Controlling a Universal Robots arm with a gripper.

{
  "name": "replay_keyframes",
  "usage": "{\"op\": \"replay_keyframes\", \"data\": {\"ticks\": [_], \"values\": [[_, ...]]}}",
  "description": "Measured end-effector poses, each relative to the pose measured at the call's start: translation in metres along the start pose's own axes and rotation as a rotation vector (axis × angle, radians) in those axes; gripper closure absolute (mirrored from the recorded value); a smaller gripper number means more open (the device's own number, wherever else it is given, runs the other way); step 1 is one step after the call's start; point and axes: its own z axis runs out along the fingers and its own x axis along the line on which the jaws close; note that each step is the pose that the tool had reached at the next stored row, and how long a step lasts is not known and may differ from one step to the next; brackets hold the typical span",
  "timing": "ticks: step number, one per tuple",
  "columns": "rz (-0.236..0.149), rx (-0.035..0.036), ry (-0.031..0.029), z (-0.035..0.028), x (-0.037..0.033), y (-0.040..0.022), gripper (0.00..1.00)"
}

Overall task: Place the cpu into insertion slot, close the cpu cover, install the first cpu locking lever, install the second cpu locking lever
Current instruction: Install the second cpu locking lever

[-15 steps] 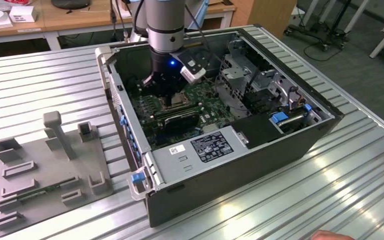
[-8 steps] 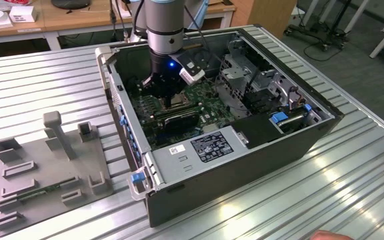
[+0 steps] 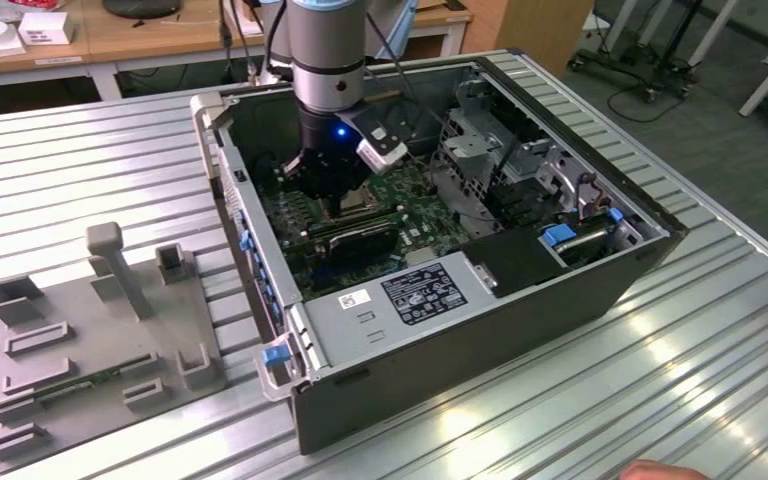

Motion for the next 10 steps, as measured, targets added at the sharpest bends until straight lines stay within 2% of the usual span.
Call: {"op": "replay_keyframes", "data": {"ticks": [7, 10], "values": [[0.001, 0.0001, 0.0001, 0.0073, 0.001, 0.0001, 0.89], [0.001, 0.0002, 0.0002, 0.0077, 0.001, 0.0001, 0.89]]}}
